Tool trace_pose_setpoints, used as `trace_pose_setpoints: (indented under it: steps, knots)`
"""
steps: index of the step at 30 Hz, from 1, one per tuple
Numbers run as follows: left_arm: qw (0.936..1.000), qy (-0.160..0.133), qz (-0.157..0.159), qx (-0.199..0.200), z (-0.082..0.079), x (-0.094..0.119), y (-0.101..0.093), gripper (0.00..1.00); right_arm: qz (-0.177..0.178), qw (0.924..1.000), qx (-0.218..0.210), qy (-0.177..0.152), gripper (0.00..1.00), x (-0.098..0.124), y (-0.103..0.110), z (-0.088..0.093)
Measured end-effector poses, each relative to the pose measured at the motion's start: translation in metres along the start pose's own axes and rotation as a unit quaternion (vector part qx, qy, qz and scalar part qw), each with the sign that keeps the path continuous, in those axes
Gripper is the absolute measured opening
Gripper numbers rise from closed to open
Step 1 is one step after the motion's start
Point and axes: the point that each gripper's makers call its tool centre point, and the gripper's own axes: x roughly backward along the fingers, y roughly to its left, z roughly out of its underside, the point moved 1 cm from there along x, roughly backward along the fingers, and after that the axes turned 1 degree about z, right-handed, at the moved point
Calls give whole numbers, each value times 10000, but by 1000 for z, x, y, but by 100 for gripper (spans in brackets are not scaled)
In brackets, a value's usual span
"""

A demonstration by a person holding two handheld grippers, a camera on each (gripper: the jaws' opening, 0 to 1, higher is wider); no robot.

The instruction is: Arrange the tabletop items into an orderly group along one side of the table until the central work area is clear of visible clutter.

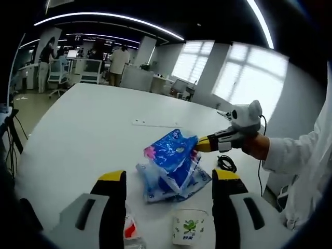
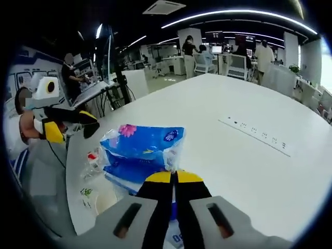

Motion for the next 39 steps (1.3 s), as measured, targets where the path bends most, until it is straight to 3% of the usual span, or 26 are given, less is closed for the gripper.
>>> trace_pose_setpoints:
  steps: [16,20,26,32,39]
  knots:
    - [9997,-2,180,-164,-18,-32,-27,50,338,9972,-376,-559,0,45,-13,-19]
    - [9992,0,284,-267,-23,-41,-39,41,421,9958,-455,-672,0,57,-16,-21]
    - [9978,39,480,-454,-30,-56,-56,34,557,9932,-609,-821,0,78,-24,-19]
    - [9945,101,767,-703,-33,-67,-77,12,721,9906,-717,-910,0,97,-33,-14]
    - [9911,164,970,-897,-38,-84,-97,5,943,9869,-861,-985,0,121,-47,-3]
